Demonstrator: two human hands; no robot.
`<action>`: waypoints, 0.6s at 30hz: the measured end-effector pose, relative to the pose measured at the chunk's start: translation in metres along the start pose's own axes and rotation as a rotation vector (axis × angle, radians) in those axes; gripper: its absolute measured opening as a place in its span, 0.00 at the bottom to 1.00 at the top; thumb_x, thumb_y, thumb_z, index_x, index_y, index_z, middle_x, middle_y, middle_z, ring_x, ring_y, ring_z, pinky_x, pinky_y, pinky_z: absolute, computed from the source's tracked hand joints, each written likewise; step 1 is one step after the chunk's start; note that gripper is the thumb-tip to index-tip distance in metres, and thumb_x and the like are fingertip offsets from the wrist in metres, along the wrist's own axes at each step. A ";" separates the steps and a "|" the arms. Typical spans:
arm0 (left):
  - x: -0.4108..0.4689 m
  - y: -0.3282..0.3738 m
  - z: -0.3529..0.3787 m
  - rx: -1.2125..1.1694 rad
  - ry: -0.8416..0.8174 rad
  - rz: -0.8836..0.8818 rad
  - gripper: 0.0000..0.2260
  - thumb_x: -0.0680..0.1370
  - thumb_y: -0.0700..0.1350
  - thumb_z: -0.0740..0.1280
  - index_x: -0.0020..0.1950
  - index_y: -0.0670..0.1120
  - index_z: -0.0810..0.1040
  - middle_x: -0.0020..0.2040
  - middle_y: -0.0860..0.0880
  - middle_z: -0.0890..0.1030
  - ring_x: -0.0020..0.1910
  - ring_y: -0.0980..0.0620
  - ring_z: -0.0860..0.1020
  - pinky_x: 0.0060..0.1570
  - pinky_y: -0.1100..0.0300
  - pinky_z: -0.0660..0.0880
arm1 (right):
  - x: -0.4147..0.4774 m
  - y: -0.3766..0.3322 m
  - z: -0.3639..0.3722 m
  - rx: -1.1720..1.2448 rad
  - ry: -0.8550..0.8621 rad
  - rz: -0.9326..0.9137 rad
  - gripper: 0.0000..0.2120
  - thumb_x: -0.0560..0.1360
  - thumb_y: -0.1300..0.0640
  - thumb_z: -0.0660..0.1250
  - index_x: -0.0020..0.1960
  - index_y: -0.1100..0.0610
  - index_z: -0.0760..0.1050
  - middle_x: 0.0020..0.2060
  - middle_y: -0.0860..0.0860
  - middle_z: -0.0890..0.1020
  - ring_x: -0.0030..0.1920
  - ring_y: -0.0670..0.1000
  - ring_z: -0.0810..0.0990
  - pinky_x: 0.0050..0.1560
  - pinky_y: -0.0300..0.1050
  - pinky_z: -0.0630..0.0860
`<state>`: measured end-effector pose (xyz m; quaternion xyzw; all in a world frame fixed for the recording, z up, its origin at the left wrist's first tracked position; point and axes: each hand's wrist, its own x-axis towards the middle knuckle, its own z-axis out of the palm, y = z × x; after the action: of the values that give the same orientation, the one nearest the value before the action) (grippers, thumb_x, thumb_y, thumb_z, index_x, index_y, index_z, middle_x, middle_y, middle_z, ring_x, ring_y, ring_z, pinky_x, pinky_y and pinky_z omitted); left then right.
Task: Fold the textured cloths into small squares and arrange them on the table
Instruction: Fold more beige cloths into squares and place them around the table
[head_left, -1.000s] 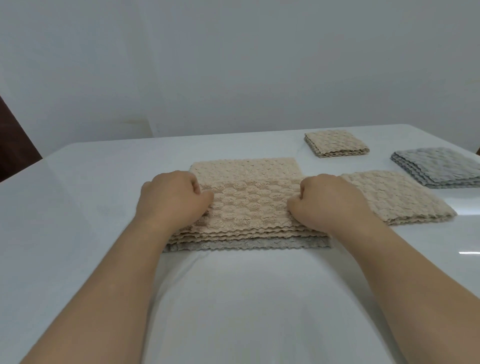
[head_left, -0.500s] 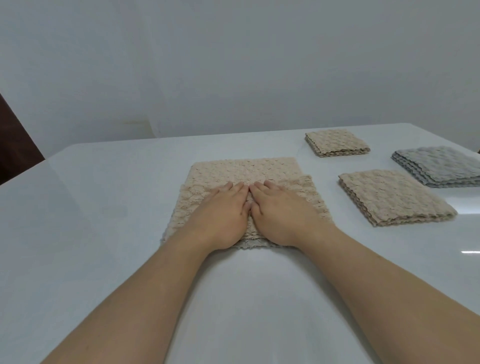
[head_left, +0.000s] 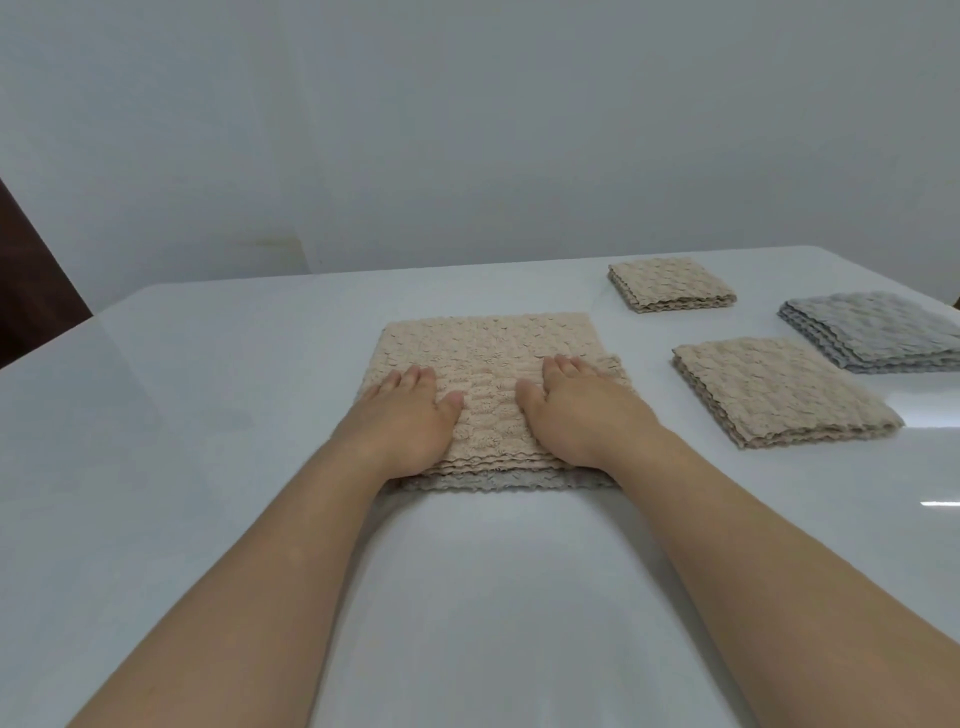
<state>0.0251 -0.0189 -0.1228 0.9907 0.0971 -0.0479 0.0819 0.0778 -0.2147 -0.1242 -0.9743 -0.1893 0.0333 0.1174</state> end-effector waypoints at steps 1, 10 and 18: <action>0.001 -0.002 0.001 0.003 0.003 -0.014 0.31 0.85 0.60 0.43 0.84 0.45 0.46 0.84 0.46 0.47 0.83 0.46 0.45 0.80 0.49 0.44 | -0.001 0.001 0.000 -0.001 0.004 0.021 0.35 0.83 0.40 0.41 0.82 0.61 0.48 0.82 0.55 0.53 0.82 0.53 0.49 0.80 0.51 0.46; 0.003 -0.013 -0.001 -0.075 0.007 -0.189 0.33 0.84 0.62 0.43 0.84 0.43 0.45 0.84 0.44 0.45 0.83 0.45 0.47 0.80 0.45 0.48 | -0.001 0.024 -0.008 0.050 -0.012 0.228 0.36 0.83 0.39 0.39 0.83 0.60 0.46 0.82 0.55 0.50 0.82 0.54 0.49 0.80 0.58 0.46; 0.000 -0.024 -0.013 -0.189 0.241 -0.261 0.23 0.86 0.56 0.47 0.57 0.46 0.79 0.53 0.45 0.82 0.62 0.41 0.76 0.62 0.49 0.72 | 0.002 0.031 -0.012 0.114 0.125 0.259 0.31 0.84 0.40 0.41 0.72 0.55 0.72 0.70 0.57 0.76 0.74 0.60 0.68 0.74 0.63 0.60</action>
<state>0.0214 0.0063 -0.1132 0.9562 0.2378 0.0702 0.1556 0.0920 -0.2446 -0.1198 -0.9825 -0.0523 -0.0020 0.1786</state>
